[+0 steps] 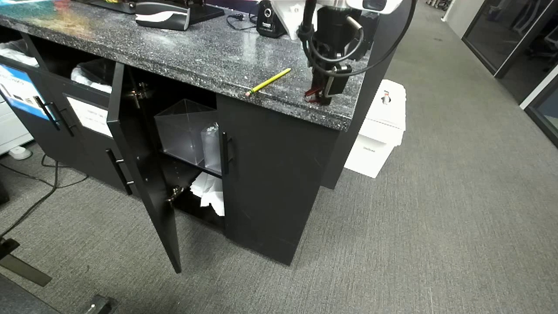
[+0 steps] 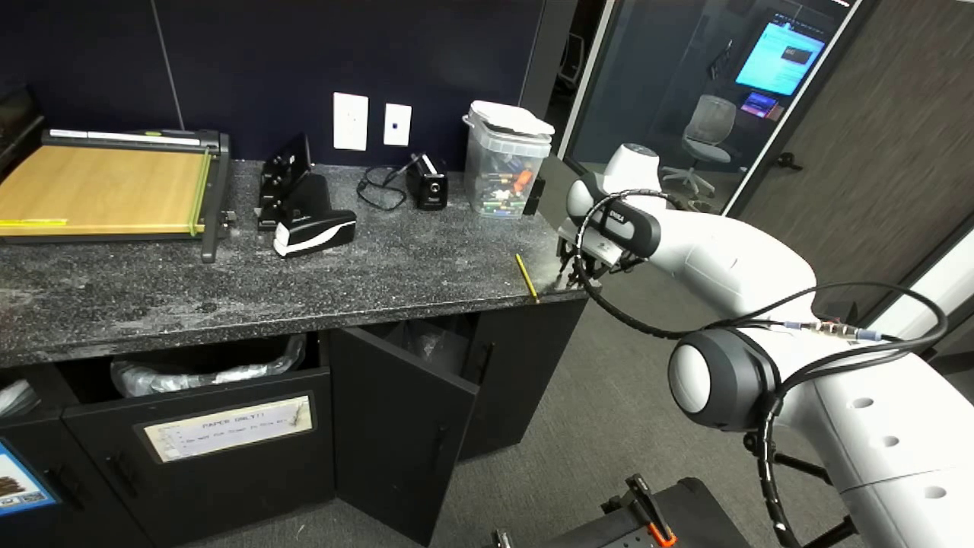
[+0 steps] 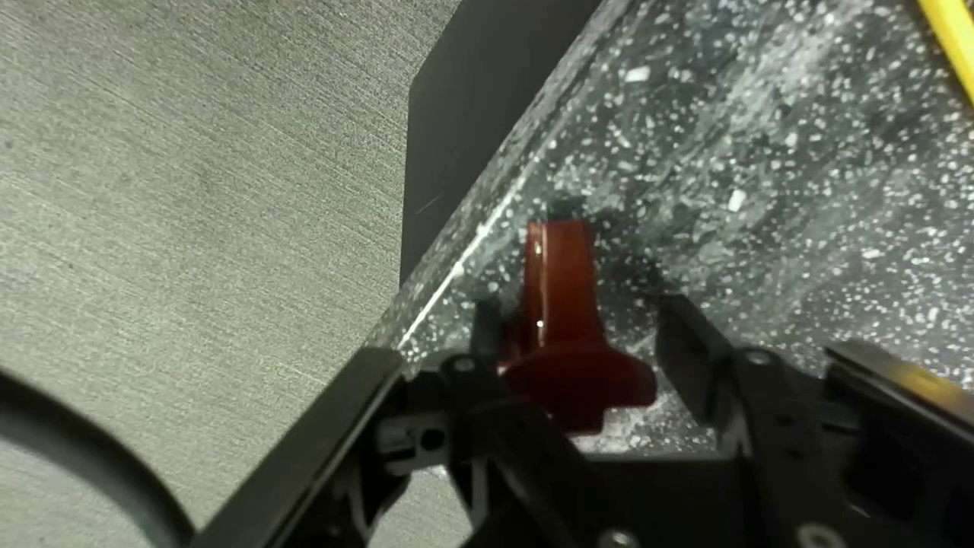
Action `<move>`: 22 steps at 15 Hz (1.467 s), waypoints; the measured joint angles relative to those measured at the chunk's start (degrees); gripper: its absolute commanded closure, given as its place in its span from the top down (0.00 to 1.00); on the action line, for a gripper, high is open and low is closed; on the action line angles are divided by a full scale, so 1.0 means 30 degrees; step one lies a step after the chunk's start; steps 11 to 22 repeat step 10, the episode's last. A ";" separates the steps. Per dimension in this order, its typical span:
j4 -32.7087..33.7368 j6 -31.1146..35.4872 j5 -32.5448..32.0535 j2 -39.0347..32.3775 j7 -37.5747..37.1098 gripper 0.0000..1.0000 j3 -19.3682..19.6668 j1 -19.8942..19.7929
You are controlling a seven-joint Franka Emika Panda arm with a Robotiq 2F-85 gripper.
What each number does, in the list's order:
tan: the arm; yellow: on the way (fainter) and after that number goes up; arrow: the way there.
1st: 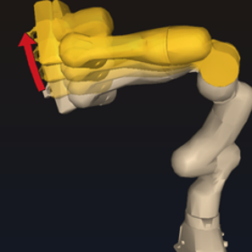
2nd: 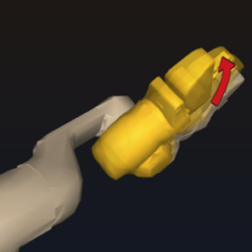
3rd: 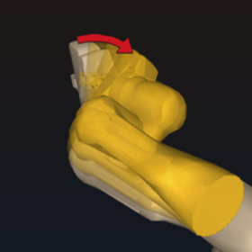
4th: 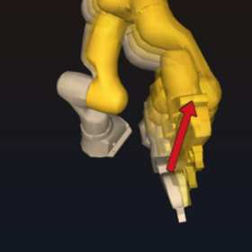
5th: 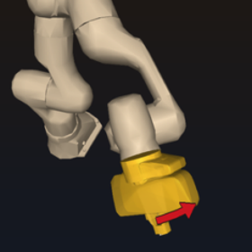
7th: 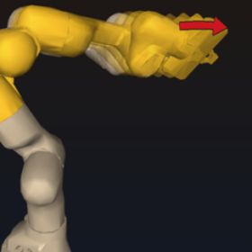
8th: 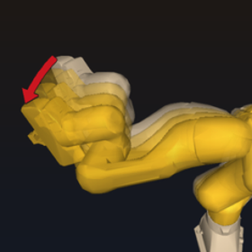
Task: Move the brown object to the right
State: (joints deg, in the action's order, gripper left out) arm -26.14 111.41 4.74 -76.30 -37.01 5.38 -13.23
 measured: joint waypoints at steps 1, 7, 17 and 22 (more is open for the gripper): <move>0.0010 -0.0056 0.0010 0.0000 -0.0018 0.95 -0.0024 0.0023; 0.0058 -0.2691 0.0545 0.0613 0.0985 1.00 -0.1284 0.0323; 0.0038 -0.5532 0.0576 0.1495 0.1058 1.00 -0.1586 0.0843; 0.0038 -0.5532 0.0576 0.1495 0.1058 1.00 -0.1586 0.0843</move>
